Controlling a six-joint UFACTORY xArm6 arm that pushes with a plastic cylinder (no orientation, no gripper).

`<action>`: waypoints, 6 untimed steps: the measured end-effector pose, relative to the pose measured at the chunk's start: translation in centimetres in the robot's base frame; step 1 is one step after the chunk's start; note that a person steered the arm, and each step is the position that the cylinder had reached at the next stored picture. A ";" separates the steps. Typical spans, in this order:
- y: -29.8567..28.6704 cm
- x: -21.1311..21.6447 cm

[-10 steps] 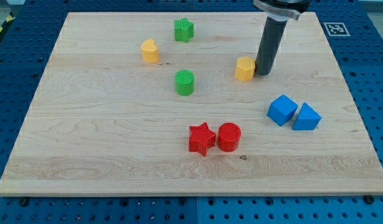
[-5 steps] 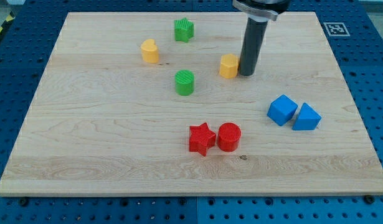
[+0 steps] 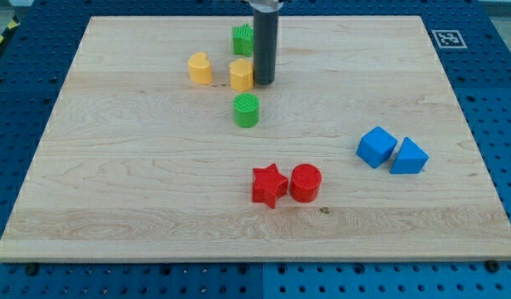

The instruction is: Move yellow hexagon along with yellow heart towards top left

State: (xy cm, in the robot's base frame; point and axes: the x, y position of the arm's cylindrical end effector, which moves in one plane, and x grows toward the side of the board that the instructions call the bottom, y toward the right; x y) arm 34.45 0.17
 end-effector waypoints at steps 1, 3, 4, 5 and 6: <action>-1.2 -0.5; -1.3 0.7; -1.4 1.3; -1.5 1.3; -3.2 0.9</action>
State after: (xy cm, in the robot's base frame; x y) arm 35.39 -3.05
